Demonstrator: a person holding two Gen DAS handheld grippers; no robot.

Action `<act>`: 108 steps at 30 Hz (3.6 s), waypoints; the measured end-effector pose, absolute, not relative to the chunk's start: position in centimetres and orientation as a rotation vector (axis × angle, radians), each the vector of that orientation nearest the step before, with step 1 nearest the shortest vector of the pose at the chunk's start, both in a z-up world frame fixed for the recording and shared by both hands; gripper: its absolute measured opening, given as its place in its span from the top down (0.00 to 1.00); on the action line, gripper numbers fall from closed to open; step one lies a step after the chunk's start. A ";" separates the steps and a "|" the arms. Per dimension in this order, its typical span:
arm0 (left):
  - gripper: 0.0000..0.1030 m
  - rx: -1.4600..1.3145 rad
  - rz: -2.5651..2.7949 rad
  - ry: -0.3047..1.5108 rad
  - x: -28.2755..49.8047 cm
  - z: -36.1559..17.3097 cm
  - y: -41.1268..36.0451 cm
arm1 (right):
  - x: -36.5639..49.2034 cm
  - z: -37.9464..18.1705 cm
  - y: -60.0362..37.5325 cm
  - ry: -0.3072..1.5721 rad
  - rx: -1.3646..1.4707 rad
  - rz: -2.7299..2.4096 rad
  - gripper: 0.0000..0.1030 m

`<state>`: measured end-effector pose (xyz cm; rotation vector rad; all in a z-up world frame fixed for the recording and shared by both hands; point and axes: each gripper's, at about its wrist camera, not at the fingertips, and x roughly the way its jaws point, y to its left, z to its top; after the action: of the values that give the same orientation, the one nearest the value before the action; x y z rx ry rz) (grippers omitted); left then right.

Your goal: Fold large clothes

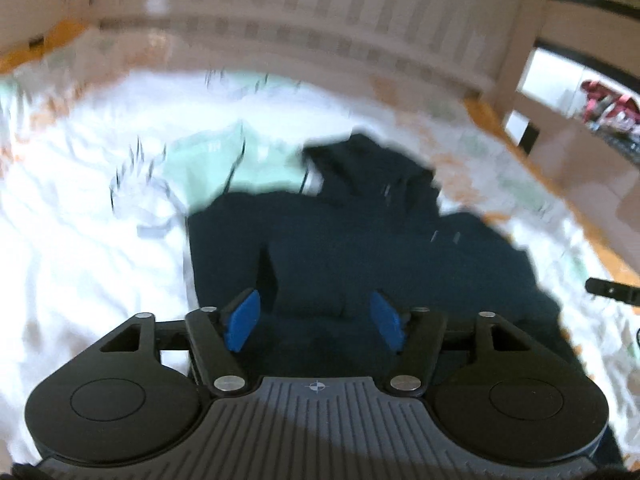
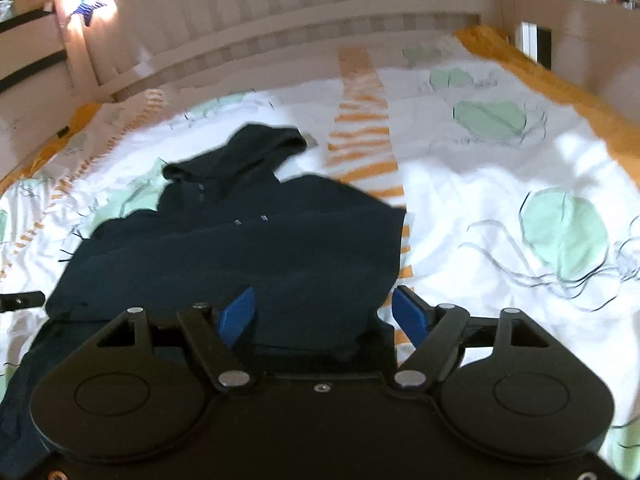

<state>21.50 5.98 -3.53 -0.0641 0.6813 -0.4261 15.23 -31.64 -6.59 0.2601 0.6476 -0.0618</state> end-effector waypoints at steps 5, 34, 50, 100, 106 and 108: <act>0.18 -0.064 -0.405 0.461 22.3 2.2 4.1 | 15.8 -1.8 -30.8 0.472 0.186 -0.112 0.01; 0.12 0.418 -0.269 0.604 46.8 -12.2 -8.0 | 42.7 -12.3 -28.9 0.641 0.106 -0.004 0.01; 0.12 0.346 -0.231 0.553 51.8 -11.6 -8.2 | 44.4 -14.5 -29.6 0.691 0.133 0.058 0.02; 0.10 0.264 -0.263 0.627 53.4 -13.5 -3.2 | 48.5 -15.2 -35.5 0.710 0.193 -0.037 0.09; 0.10 0.299 -0.397 0.667 52.6 -11.6 -1.3 | 47.2 -14.5 -37.0 0.729 0.198 0.044 0.08; 0.10 0.303 -0.440 0.683 52.0 -10.9 -0.3 | 46.4 -14.1 -37.1 0.737 0.189 0.071 0.08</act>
<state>51.99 -0.26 -10.86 0.3031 0.6827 -0.4401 46.39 -37.15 -14.09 0.1886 0.7365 0.0706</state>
